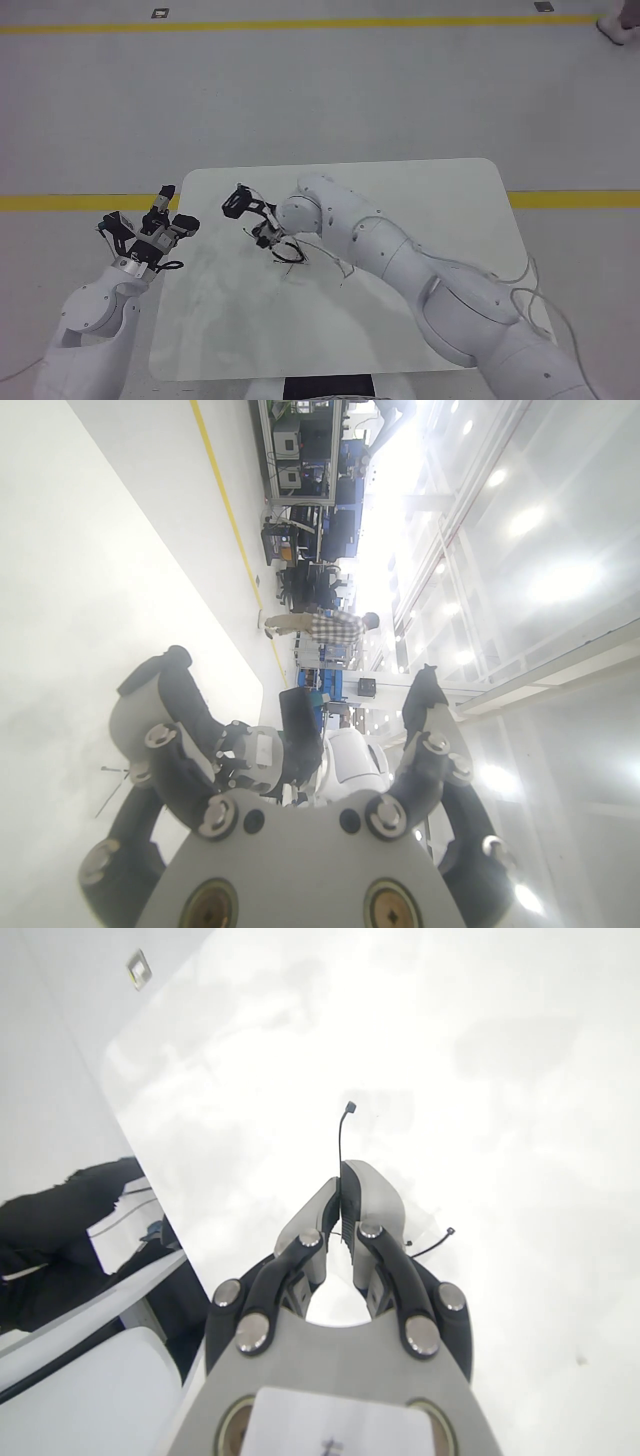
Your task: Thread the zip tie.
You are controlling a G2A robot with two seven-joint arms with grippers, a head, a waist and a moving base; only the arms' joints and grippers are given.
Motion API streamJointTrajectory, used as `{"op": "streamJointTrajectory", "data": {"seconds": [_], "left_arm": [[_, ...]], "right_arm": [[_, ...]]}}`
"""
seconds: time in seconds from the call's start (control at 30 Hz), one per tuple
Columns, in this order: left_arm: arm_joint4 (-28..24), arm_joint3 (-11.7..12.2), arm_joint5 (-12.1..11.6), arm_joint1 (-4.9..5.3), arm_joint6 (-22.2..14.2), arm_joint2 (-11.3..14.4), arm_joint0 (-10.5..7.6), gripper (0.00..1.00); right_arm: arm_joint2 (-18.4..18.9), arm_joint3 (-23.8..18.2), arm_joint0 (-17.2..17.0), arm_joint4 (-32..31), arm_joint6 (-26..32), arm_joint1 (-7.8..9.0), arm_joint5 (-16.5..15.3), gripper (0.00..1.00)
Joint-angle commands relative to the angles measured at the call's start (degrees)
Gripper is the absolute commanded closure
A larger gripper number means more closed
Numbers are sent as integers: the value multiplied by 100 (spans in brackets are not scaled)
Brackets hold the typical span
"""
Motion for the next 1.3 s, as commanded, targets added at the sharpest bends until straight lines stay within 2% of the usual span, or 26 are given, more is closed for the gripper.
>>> {"op": "streamJointTrajectory", "data": {"seconds": [0.0, 0.17, 0.33, 0.43, 0.53, 0.63, 0.97, 1.07, 1.1, 1.2, 1.27], "left_arm": [[0, 0, 0, 0, -2, 0, 0, 0], [0, 0, 0, 0, -2, 0, 0, 0], [0, 0, 0, 0, -2, 0, 0, 0], [0, 0, 0, 0, -2, 0, 0, 0], [0, 0, 0, 0, -2, 0, 0, 0], [0, 0, 0, 0, -2, 0, 0, 0], [0, 0, 0, 0, -2, 0, 0, 0], [-72, 20, -4, -10, 42, 36, -25, 0], [-148, 23, -36, -16, -3, 60, -31, 0], [-245, 129, -352, -26, -258, 131, -10, 0], [-445, 239, -512, -42, -528, 267, -41, 0]], "right_arm": [[141, -194, -116, 216, -54, 152, 0, 100], [529, -885, -522, 707, -183, 605, 0, 100], [1130, -1776, -1176, 1326, -427, 1164, 0, 100], [1431, -2197, -1543, 1551, -590, 1430, 0, 100], [1634, -2524, -1801, 1814, -683, 1612, 0, 100], [1700, -2617, -1874, 1948, -676, 1693, 0, 100], [1703, -2617, -1890, 1945, -703, 1694, 10, 100], [1772, -2631, -2009, 1994, -962, 1696, 176, 100], [1821, -2628, -2058, 2090, -1095, 1693, 234, 100], [1921, -2633, -2203, 2290, -1439, 1681, 381, 100], [1958, -2645, -2302, 2358, -1694, 1668, 516, 100]]}}
